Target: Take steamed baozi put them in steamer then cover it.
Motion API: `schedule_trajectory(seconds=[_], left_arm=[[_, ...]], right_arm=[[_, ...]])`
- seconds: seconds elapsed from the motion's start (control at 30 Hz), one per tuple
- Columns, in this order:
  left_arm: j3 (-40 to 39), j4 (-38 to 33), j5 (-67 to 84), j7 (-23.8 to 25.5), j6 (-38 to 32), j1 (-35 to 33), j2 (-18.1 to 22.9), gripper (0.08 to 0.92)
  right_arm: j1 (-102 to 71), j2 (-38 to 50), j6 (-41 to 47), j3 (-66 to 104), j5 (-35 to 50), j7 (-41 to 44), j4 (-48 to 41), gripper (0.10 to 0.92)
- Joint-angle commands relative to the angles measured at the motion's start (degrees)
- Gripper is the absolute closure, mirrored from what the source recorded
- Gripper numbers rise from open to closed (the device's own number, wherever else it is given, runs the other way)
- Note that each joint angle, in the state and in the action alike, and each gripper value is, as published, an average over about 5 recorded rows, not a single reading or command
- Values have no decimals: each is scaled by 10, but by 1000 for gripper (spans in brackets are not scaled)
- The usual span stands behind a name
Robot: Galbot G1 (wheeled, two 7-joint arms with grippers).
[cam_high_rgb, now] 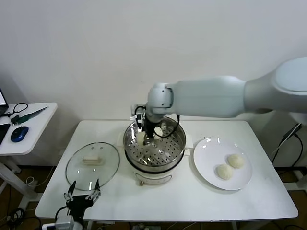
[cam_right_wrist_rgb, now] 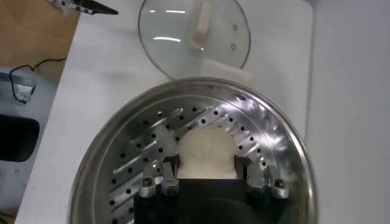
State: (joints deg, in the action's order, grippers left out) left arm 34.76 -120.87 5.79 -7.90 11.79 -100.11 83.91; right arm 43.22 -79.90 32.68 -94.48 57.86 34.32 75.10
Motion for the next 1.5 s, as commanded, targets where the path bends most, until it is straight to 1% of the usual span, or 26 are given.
schedule_trajectory(seconds=[0.03, 0.23, 0.3, 0.43, 0.5, 0.57, 0.67, 0.8, 0.9, 1.0, 1.13, 1.3, 1.5], left_arm=[[1, 2, 0, -2, -1, 0, -1, 177], [0, -1, 0, -4, -1, -2, 1, 177], [0, -4, 0, -5, -1, -4, 2, 177], [-1, -9, 0, -5, 0, -7, 1, 177], [-1, -12, 0, -5, -1, -10, 1, 177], [-2, -14, -1, -5, -1, -12, 1, 177], [-3, -18, -1, -5, -1, -14, 2, 177], [-8, -22, -3, -4, 1, -15, 3, 177], [-11, -24, -4, -3, 1, -15, 4, 177], [-10, -24, -4, -3, 1, -15, 5, 177], [-7, -23, -4, -3, 1, -15, 5, 177], [-5, -24, -5, -2, 3, -17, 8, 177], [-6, -21, -9, -1, 5, -18, 13, 177]], right_arm=[[-73, -41, 17, 10, -18, -30, -65, 414], [-66, -45, 14, 15, -20, -28, -72, 394], [-51, -38, 8, 13, -20, -18, -60, 365], [-3, -6, -12, -3, -20, 18, -17, 268], [30, 22, -33, -17, -22, 40, 12, 226], [64, 63, -57, -34, -26, 64, 43, 209], [127, 145, -91, -71, -35, 115, 86, 203], [210, 256, -148, -142, -76, 197, 120, 202], [226, 326, -171, -184, -125, 219, 132, 202], [196, 397, -186, -200, -190, 226, 129, 203], [91, 460, -194, -151, -264, 220, 93, 203], [-27, 484, -188, -71, -320, 209, 58, 203], [-139, 477, -177, 15, -364, 195, 27, 203]])
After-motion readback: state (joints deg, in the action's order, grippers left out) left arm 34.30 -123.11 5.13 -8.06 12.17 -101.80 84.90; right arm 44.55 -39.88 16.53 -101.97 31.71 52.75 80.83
